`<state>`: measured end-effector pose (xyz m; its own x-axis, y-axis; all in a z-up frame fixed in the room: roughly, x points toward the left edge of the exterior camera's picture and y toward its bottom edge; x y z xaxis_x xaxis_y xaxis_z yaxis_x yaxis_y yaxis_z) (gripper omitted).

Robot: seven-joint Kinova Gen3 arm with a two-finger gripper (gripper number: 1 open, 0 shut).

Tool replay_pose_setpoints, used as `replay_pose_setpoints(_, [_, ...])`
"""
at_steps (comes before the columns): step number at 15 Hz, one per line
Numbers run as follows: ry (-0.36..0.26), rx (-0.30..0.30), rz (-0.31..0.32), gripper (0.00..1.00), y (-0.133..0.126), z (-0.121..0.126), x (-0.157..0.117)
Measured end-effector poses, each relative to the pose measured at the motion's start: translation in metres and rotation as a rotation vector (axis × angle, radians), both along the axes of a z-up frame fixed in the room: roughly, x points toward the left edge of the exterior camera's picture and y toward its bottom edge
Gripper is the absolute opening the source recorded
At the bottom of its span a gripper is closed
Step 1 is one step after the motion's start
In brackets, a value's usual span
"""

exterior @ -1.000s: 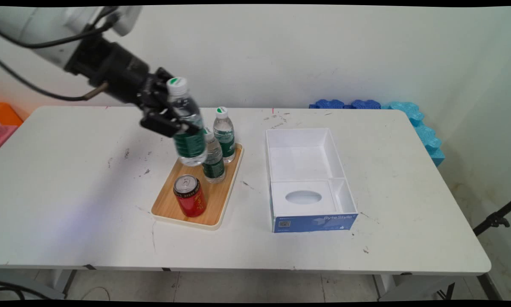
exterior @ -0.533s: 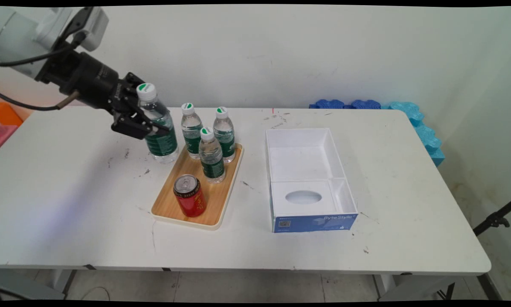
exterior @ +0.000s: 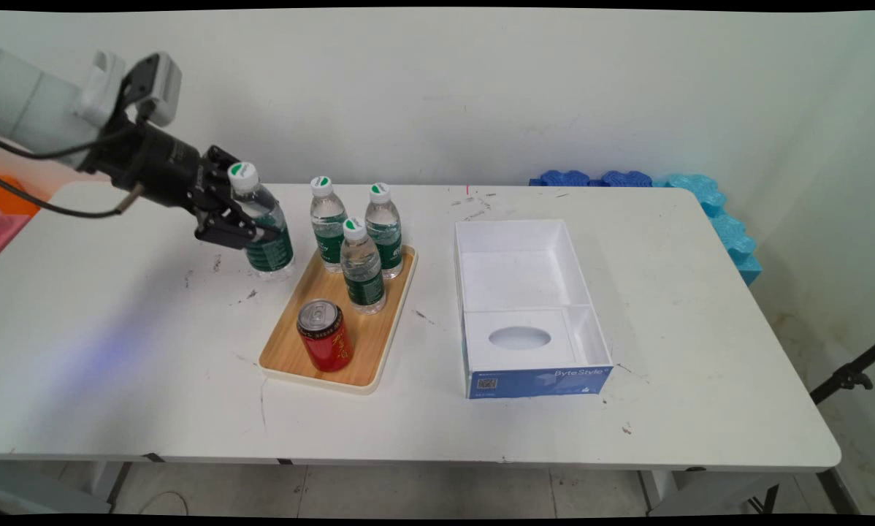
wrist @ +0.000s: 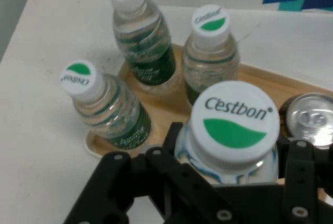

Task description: Place the picked object on the tray

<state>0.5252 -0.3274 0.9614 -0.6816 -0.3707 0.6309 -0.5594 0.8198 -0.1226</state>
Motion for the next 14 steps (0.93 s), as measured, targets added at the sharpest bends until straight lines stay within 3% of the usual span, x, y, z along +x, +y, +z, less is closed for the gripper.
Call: replay_pose_setpoints(14, [0.05, 0.011, 0.098, 0.0, -0.023, -0.101, -0.017])
